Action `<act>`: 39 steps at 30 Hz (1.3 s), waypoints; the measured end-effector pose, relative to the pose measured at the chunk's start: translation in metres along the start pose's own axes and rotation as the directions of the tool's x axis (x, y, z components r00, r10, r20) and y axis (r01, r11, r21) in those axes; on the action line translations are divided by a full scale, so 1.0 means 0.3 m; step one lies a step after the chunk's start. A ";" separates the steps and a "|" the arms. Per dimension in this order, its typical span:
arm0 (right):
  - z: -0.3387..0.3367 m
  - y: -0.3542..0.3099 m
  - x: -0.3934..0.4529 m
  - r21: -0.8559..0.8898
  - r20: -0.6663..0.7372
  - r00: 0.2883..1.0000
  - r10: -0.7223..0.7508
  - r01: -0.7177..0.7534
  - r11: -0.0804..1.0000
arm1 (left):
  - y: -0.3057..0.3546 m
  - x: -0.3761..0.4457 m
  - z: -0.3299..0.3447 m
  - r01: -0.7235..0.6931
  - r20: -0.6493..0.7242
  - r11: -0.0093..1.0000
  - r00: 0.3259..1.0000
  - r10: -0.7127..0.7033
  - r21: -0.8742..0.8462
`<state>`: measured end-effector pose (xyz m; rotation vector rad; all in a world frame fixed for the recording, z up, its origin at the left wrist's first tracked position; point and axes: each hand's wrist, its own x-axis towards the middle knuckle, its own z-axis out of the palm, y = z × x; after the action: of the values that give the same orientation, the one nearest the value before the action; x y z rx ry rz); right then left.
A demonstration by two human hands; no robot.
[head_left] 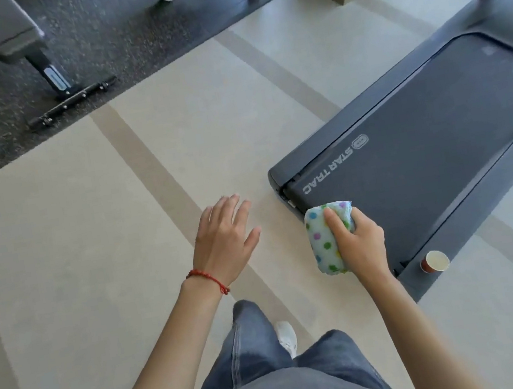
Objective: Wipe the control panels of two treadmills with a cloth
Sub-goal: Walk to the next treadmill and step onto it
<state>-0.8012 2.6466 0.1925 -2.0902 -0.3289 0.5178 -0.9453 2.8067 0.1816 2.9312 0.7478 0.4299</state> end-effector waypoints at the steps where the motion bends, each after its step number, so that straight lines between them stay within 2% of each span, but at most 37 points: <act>1: -0.004 0.001 0.027 0.007 -0.027 0.999 0.019 -0.018 1.000 | 0.003 0.057 0.016 -0.040 0.008 0.999 0.999 0.040 -0.010; 8: -0.040 -0.001 0.221 0.121 -0.270 0.940 0.208 -0.182 0.976 | 0.034 0.446 0.139 -0.319 0.082 0.942 0.941 0.328 -0.099; 13: -0.077 -0.013 0.332 0.245 -0.436 0.832 0.342 -0.257 0.935 | 0.077 0.690 0.204 -0.499 0.113 0.852 0.848 0.517 -0.158; 18: -0.147 -0.005 0.413 0.311 -0.543 0.725 0.423 -0.295 0.904 | 0.164 0.878 0.270 -0.595 0.142 0.781 0.770 0.622 -0.191; 24: -0.297 0.048 0.562 0.323 -0.609 0.669 0.426 -0.282 0.904 | 0.356 1.072 0.365 -0.661 0.124 0.720 0.712 0.691 -0.212; 29: -0.467 0.103 0.731 0.333 -0.626 0.663 0.411 -0.249 0.909 | 0.531 1.242 0.432 -0.653 0.087 0.730 0.731 0.677 -0.201; 39: -0.752 0.119 0.999 0.362 -0.642 0.659 0.393 -0.191 0.912 | 0.798 1.515 0.478 -0.666 0.052 0.713 0.722 0.690 -0.220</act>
<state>-0.4289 2.5892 0.2010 -1.9110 0.5242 -0.0965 -0.4121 2.8135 0.1934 2.9073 -0.4217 0.3135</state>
